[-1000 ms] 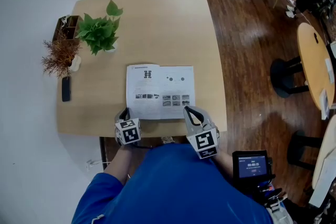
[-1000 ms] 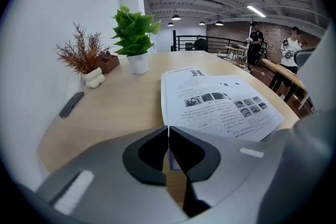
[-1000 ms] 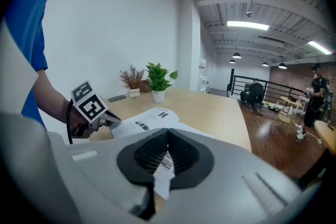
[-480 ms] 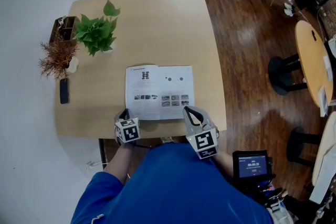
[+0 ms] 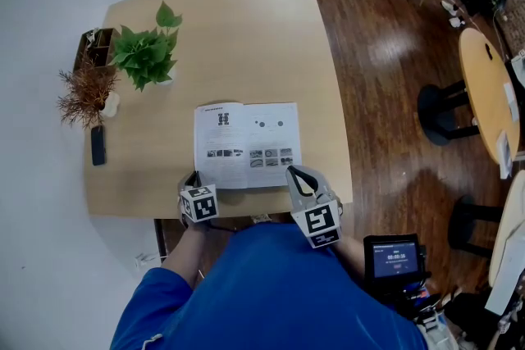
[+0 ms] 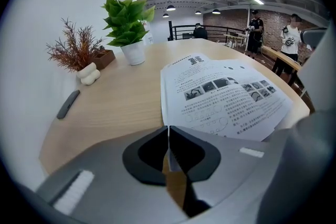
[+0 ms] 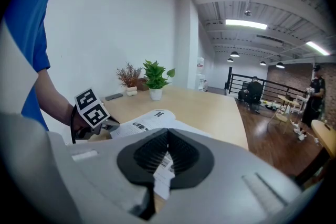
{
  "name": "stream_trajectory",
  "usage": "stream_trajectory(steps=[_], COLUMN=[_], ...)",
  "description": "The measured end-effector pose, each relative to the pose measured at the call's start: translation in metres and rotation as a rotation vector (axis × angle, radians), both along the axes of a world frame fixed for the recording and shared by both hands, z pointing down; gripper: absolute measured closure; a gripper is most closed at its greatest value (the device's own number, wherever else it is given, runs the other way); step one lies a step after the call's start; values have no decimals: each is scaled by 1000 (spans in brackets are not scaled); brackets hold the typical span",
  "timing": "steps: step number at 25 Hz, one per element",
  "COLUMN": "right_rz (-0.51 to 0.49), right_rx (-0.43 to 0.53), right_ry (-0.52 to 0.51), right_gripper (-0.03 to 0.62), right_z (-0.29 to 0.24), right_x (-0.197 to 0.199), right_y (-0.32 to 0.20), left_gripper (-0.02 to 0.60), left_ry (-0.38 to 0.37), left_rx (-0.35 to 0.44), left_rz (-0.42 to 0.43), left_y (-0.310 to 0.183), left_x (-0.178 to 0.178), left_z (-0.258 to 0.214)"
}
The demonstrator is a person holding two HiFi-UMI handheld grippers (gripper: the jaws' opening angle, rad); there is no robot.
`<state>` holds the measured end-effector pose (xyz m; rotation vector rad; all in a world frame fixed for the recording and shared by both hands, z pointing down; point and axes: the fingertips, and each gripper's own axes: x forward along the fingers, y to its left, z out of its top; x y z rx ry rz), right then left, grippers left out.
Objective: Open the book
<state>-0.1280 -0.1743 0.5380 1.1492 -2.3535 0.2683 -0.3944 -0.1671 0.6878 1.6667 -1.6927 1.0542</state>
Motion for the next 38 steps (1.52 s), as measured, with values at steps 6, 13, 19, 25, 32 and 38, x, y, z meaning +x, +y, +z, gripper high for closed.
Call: stream_trajectory(steps=[6,13,19,25,32,38], right_rz=[1,2,-1,-4,-9,2], right_rx=[-2,-3,1,2,-4,0], right_ry=[-7,-12,-14,-17,-21,-13], right_gripper=[591,591,591,591,591,591], right_z=[0,-1,-2,-3,-3,-4], right_x=[0,-2,-3,-4,-6,-8], right_y=[0,-1,0,-1,2,21], left_gripper=[554,546,546,545,567,574], left_ry=[-21,-51,-51,-51,-49,-3], left_rx=[-6,-20,-2,68,209,294], left_rz=[7,13,3,-17,-19,40], left_y=[1,5,6,5,9,22], left_x=[0,-7,-7,-12,-13,7], left_z=[2,4,1,-13,-40,-63])
